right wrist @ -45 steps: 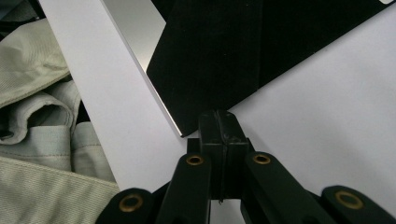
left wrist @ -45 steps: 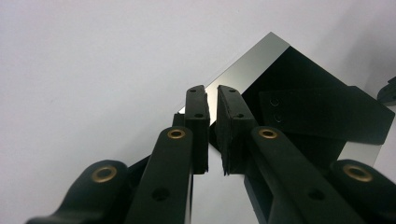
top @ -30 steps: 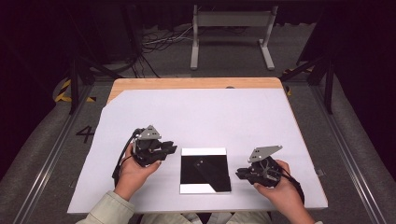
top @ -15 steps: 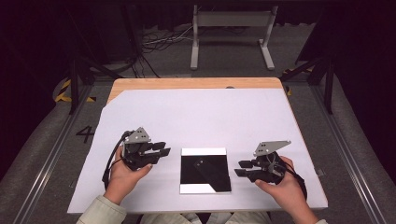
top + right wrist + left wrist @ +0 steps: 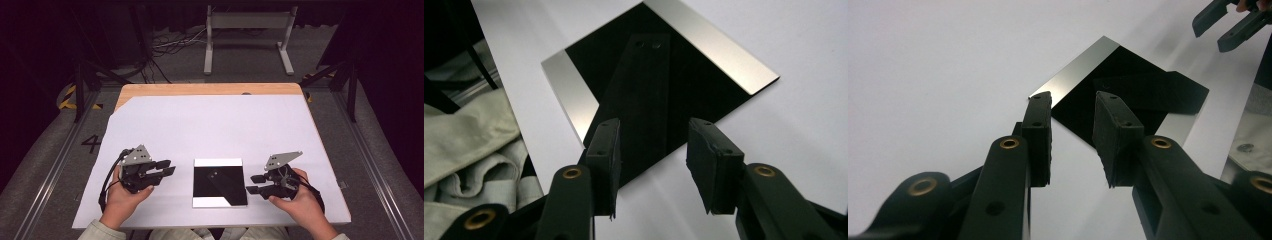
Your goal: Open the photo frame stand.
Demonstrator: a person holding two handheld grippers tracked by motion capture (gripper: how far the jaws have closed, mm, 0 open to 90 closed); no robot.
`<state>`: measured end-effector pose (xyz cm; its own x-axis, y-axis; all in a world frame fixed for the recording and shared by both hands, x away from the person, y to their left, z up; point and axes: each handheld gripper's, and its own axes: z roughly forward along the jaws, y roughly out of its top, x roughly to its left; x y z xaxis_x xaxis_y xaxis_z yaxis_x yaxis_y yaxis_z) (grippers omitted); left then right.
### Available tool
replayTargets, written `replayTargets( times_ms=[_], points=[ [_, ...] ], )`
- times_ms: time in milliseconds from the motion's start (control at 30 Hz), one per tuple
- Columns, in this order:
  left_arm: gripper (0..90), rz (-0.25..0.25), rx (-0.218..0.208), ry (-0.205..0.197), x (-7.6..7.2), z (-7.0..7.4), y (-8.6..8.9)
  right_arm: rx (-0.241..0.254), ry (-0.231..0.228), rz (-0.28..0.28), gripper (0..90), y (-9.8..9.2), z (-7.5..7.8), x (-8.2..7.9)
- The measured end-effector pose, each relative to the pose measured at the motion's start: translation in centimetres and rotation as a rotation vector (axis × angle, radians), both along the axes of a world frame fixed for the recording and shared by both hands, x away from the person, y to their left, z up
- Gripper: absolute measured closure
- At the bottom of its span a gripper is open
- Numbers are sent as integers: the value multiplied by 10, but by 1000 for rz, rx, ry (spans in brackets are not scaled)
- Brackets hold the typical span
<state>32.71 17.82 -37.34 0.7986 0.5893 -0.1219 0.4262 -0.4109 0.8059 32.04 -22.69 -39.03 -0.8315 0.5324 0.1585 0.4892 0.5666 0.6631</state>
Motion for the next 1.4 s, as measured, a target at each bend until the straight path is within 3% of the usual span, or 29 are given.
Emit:
replayTargets(
  times_ms=[400, 900, 1133, 1400],
  points=[
    [691, 6, 4, -6, -2, -3, 5, -105, -19, 53, 567, 12, -9, -9],
    [691, 1, 12, 3, -1, -6, 3, -218, 83, 86, 648, 19, -21, -17],
    [691, -3, 16, 7, -1, -7, 2, -265, 107, 100, 684, 22, -25, -17],
    [691, -6, 18, 5, 0, -7, 2, -285, 122, 113, 714, 27, -27, -18]
  ],
)
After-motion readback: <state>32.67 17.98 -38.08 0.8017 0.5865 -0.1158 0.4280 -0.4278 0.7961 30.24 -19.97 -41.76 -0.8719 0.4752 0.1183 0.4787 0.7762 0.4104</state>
